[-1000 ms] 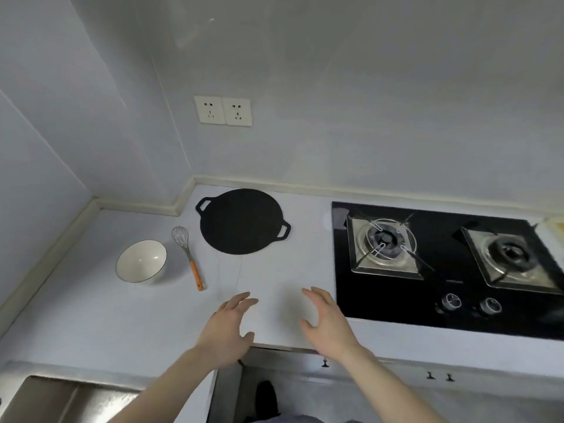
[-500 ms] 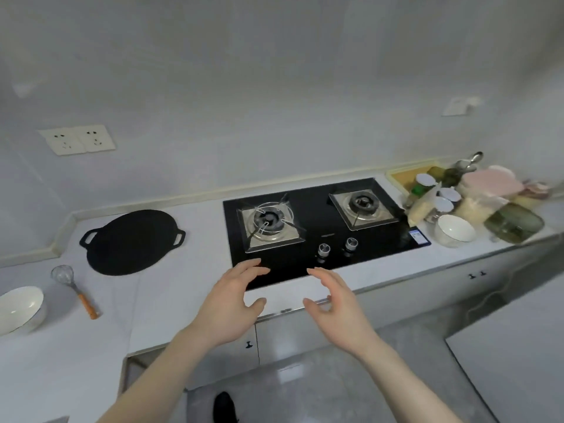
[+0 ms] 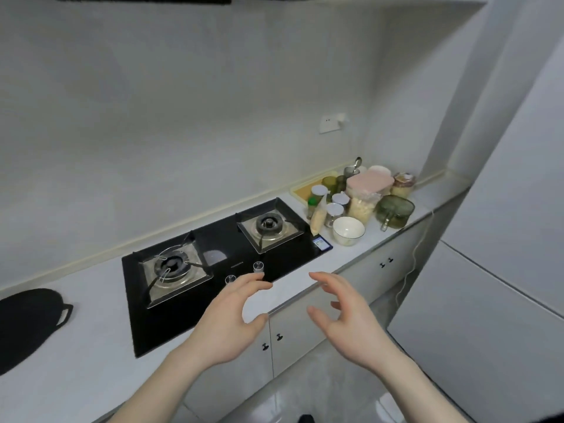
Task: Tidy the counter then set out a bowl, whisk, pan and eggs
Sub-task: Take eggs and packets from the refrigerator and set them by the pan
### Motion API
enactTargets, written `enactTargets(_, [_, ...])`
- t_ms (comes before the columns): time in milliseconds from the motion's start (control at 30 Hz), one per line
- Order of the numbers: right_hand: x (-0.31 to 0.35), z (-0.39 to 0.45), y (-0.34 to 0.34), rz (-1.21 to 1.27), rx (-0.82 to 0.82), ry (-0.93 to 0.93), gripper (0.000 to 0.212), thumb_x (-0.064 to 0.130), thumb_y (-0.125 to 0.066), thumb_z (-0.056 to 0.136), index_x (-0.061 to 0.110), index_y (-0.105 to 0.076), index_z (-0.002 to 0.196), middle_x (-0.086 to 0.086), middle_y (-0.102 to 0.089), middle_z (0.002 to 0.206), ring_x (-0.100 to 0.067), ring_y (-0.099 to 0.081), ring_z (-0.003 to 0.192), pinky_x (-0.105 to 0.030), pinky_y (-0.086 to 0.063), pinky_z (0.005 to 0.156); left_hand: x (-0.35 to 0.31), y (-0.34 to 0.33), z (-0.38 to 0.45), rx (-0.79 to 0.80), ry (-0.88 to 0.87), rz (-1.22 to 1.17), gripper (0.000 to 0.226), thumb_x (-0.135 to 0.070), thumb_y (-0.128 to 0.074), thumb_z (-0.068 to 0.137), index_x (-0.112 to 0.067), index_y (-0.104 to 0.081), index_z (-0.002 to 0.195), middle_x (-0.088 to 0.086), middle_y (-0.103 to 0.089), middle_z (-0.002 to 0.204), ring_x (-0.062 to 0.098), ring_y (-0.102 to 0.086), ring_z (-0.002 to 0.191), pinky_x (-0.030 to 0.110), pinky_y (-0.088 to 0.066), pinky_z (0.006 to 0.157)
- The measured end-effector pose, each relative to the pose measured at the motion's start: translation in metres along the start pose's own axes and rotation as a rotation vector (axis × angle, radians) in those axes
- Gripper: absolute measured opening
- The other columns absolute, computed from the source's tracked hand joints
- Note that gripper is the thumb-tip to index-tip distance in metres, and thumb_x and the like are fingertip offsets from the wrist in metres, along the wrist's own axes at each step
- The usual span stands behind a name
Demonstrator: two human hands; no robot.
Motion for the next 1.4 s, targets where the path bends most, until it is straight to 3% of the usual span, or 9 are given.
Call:
enactTargets(200, [-0.048, 0.038, 0.079, -0.046, -0.112, -0.023, 0.052, 0.033, -0.066, 0.093, 0.047, -0.046, 0.139, 0.037, -0.042, 0.137, 0.014, -0.041, 0.129, -0.027, -0.04, 0.113, -0.045, -0.035, 0.105, 0.036, -0.074, -0.015, 0.051, -0.038, -0.066, 0.091, -0.048, -0.048, 0.138, -0.035, -0.03, 0.151, -0.005, -0.032, 0.139, 0.031, -0.032, 0.119])
enactTargets(367, [-0.095, 0.072, 0.156, -0.101, -0.182, -0.087, 0.052, 0.033, -0.067, 0.093, 0.046, -0.047, 0.139, 0.034, -0.045, 0.135, 0.01, -0.044, 0.129, -0.022, -0.041, 0.108, -0.092, -0.076, 0.203, 0.058, -0.152, -0.045, 0.05, -0.036, -0.067, 0.09, -0.046, -0.05, 0.137, -0.036, -0.032, 0.148, -0.011, -0.03, 0.135, 0.014, -0.021, 0.11])
enactTargets(500, [-0.125, 0.092, 0.206, -0.126, -0.264, -0.112, 0.051, 0.029, -0.069, 0.093, 0.048, -0.048, 0.136, 0.032, -0.047, 0.134, 0.007, -0.047, 0.125, -0.013, -0.04, 0.1, -0.126, -0.105, 0.269, 0.107, -0.226, -0.04, 0.049, -0.035, -0.067, 0.09, -0.043, -0.052, 0.135, -0.031, -0.036, 0.149, -0.007, -0.034, 0.137, 0.01, -0.023, 0.104])
enactTargets(667, [-0.169, 0.108, 0.272, -0.124, -0.333, -0.159, 0.052, 0.029, -0.071, 0.092, 0.048, -0.05, 0.135, 0.037, -0.047, 0.132, 0.009, -0.048, 0.126, -0.018, -0.042, 0.106, -0.182, -0.142, 0.335, 0.187, -0.315, -0.065, 0.047, -0.036, -0.067, 0.091, -0.045, -0.052, 0.135, -0.032, -0.035, 0.148, -0.009, -0.034, 0.134, 0.017, -0.027, 0.109])
enactTargets(967, [-0.248, 0.145, 0.386, -0.065, -0.377, -0.209, 0.049, 0.032, -0.067, 0.094, 0.048, -0.049, 0.136, 0.032, -0.048, 0.136, 0.008, -0.047, 0.127, -0.025, -0.045, 0.106, -0.292, -0.2, 0.463, 0.186, -0.395, -0.142, 0.052, -0.028, -0.071, 0.085, -0.037, -0.056, 0.134, -0.023, -0.05, 0.137, -0.005, -0.045, 0.126, 0.023, -0.038, 0.109])
enactTargets(1200, [-0.303, 0.159, 0.485, -0.071, -0.438, -0.182, 0.051, 0.03, -0.07, 0.093, 0.051, -0.05, 0.135, 0.034, -0.047, 0.135, 0.007, -0.048, 0.125, -0.023, -0.045, 0.102, -0.392, -0.258, 0.563, 0.23, -0.334, -0.269, 0.065, -0.029, -0.072, 0.085, -0.035, -0.045, 0.144, -0.016, -0.052, 0.135, -0.006, -0.051, 0.114, 0.029, -0.047, 0.104])
enactTargets(1400, [-0.323, 0.163, 0.548, -0.083, -0.517, -0.149, 0.05, 0.026, -0.072, 0.091, 0.045, -0.054, 0.133, 0.031, -0.053, 0.13, 0.003, -0.053, 0.122, -0.016, -0.044, 0.096, -0.451, -0.296, 0.619, 0.236, -0.293, -0.416, 0.078, -0.026, -0.074, 0.086, -0.03, -0.033, 0.153, -0.016, -0.044, 0.143, 0.006, -0.049, 0.122, 0.032, -0.048, 0.103])
Point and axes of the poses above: each hand's wrist, its own z-axis towards the middle knuckle, its own y-axis out of the back of the hand, x = y × z, the point moved 5 cm from there along z, towards the middle knuckle
